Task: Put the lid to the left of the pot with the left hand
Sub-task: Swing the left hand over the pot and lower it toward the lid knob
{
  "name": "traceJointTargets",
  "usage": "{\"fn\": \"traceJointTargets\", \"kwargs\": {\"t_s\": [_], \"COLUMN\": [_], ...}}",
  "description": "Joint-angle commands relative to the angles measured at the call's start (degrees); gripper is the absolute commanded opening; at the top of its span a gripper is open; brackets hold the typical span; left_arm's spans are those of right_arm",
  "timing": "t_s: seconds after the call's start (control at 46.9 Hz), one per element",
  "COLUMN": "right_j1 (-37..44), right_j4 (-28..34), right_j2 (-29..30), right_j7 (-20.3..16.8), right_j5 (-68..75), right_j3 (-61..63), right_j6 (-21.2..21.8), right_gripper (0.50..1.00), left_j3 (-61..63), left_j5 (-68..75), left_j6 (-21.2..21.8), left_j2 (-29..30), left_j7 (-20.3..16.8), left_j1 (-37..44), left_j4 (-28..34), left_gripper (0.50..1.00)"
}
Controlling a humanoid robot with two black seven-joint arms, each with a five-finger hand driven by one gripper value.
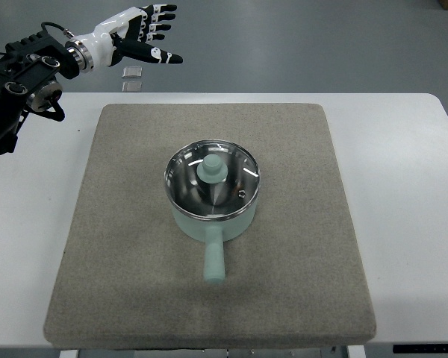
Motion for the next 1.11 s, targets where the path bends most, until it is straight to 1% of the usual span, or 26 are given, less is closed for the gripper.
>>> {"fn": "traceJointTargets", "kwargs": {"t_s": [0.0, 0.085, 0.171, 0.256, 0.384, 0.533, 0.576, 0.725, 0.832, 0.917, 1.003, 1.088], "right_j1": [0.0, 0.0, -0.1, 0.0, 0.0, 0.0, 0.0, 0.0, 0.0, 0.0, 0.0, -0.1], "right_j4": [0.0, 0.0, 0.0, 0.0, 0.0, 0.0, 0.0, 0.0, 0.0, 0.0, 0.0, 0.0], "right_j2": [0.0, 0.0, 0.0, 0.0, 0.0, 0.0, 0.0, 0.0, 0.0, 0.0, 0.0, 0.0], "right_j7": [0.0, 0.0, 0.0, 0.0, 0.0, 0.0, 0.0, 0.0, 0.0, 0.0, 0.0, 0.0], "right_j5": [0.0, 0.0, 0.0, 0.0, 0.0, 0.0, 0.0, 0.0, 0.0, 0.0, 0.0, 0.0], "right_j3": [0.0, 0.0, 0.0, 0.0, -0.1, 0.0, 0.0, 0.0, 0.0, 0.0, 0.0, 0.0], "right_j6": [0.0, 0.0, 0.0, 0.0, 0.0, 0.0, 0.0, 0.0, 0.0, 0.0, 0.0, 0.0], "right_gripper": [0.924, 0.924, 0.924, 0.924, 0.924, 0.924, 0.924, 0.924, 0.924, 0.924, 0.924, 0.924], "left_j3": [0.0, 0.0, 0.1, 0.1, -0.1, -0.1, -0.1, 0.0, 0.0, 0.0, -0.4, -0.2], "left_j5": [5.4, 9.6, 13.4, 18.2, 28.3, 38.4, 39.7, 40.9, 41.7, 47.1, 54.7, 59.0], "left_j6": [-2.2, -4.3, -6.2, -6.6, -6.6, -6.6, -6.6, -7.5, -9.1, -9.3, -9.1, -9.1], "left_j2": [-0.1, 0.0, 1.3, 4.3, 7.1, 9.9, 10.0, 13.5, 15.5, 16.9, 17.6, 18.3], "left_j7": [-0.5, -0.7, -0.8, -1.6, -5.1, -12.0, -13.3, -13.3, -13.3, -13.3, -13.3, -13.3], "left_j1": [-1.2, -2.8, -4.5, -5.7, -7.1, -9.9, -10.4, -12.3, -13.2, -13.8, -14.0, -15.2], "left_j4": [-0.1, -1.6, -5.9, -11.5, -18.7, -23.4, -25.2, -31.7, -36.5, -40.6, -43.7, -46.3], "left_gripper": [0.996, 0.996, 0.996, 0.996, 0.996, 0.994, 0.996, 0.996, 0.996, 0.996, 0.996, 0.996]}}
